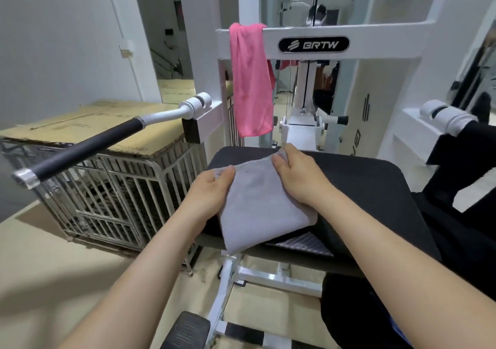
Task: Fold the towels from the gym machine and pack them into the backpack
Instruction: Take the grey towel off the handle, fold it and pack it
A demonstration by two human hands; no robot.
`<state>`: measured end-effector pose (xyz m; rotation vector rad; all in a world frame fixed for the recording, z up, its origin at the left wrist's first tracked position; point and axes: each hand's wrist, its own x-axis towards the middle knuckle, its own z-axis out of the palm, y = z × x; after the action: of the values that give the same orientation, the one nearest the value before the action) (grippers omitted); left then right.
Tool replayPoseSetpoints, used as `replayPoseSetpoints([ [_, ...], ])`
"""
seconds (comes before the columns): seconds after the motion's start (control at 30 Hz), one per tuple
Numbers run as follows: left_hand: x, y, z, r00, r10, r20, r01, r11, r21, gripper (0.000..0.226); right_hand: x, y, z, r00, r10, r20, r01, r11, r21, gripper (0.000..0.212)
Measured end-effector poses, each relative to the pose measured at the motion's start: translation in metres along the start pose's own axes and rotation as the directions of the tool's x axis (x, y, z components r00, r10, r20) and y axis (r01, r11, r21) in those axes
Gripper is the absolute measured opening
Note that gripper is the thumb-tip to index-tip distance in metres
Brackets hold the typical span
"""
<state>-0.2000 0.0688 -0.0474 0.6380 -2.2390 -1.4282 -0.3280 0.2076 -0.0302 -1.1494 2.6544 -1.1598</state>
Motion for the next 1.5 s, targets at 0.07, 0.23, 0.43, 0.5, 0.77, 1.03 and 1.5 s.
replayPoseSetpoints([
  [0.07,0.015,-0.005,0.001,0.999,0.016,-0.042,-0.011,0.993,0.116,0.052,0.018,0.004,0.016,0.998,0.040,0.045,-0.033,0.988,-0.149,0.024],
  [0.23,0.031,-0.020,0.000,0.997,0.053,-0.055,-0.040,0.974,0.223,0.039,0.028,0.004,0.037,0.998,0.034,0.049,-0.009,0.892,-0.452,0.029],
  [0.43,0.043,-0.028,-0.006,1.000,-0.013,0.027,0.010,0.994,0.107,0.037,0.040,0.008,0.034,0.987,0.161,0.014,-0.149,0.939,-0.309,0.040],
  [0.5,0.046,-0.031,-0.009,0.997,-0.057,0.047,0.052,0.993,0.104,0.036,0.036,0.009,0.033,0.973,0.218,-0.072,-0.230,0.942,-0.245,0.045],
  [0.77,0.036,-0.029,-0.012,0.945,0.317,-0.082,-0.171,0.693,0.701,0.032,0.019,-0.006,0.016,0.980,0.192,-0.044,-0.189,0.851,-0.489,0.054],
  [1.03,0.034,-0.025,-0.019,0.998,0.044,0.036,-0.057,0.844,0.533,0.044,-0.049,0.009,0.000,0.968,0.239,-0.070,-0.246,0.963,-0.107,0.042],
  [1.5,-0.056,0.062,0.045,0.703,0.671,0.238,-0.687,0.726,-0.017,0.025,-0.103,-0.019,-0.029,0.969,0.228,0.093,-0.154,0.267,0.951,0.031],
])
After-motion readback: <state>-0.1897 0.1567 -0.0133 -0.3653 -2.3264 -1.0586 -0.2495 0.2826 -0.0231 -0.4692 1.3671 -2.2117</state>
